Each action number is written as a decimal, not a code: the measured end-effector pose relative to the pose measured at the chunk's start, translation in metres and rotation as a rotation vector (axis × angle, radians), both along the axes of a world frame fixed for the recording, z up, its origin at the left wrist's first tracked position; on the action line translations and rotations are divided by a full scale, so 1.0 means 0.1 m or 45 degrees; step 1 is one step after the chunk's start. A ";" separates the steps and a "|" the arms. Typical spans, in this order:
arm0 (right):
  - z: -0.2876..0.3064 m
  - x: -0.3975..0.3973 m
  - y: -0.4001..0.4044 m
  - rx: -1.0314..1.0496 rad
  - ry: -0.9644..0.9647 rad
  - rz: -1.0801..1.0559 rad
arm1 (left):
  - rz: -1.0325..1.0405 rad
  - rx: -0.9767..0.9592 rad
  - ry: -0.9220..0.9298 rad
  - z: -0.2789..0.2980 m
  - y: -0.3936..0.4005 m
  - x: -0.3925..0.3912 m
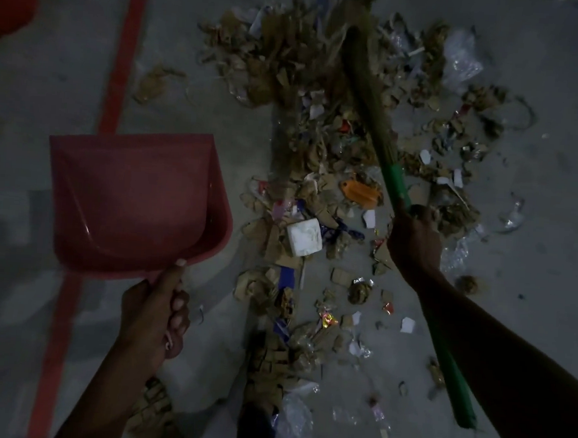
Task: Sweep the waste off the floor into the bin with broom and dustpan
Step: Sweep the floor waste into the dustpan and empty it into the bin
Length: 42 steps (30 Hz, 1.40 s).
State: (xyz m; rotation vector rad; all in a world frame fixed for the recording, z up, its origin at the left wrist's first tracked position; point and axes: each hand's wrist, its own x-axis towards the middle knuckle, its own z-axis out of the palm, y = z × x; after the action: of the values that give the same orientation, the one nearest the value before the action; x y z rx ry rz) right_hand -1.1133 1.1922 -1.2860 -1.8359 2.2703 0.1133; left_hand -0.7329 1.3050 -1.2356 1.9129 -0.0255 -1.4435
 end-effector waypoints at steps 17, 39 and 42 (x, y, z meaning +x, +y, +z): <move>0.09 0.83 -0.37 -0.026 -0.388 0.121 | 0.041 -0.192 0.017 -0.07 -0.41 0.23; -1.00 3.62 -1.88 0.455 -0.257 0.594 | 0.226 0.031 -0.066 -0.45 -1.26 1.88; -1.00 3.34 -2.08 0.453 -0.169 0.452 | 0.213 0.023 -0.073 -0.49 -1.38 1.91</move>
State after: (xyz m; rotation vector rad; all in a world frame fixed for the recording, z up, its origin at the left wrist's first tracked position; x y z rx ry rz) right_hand -0.7789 0.9838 -1.3862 -1.9572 1.6873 0.4098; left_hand -0.5416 1.1669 -1.2851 1.9225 0.1186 -1.2816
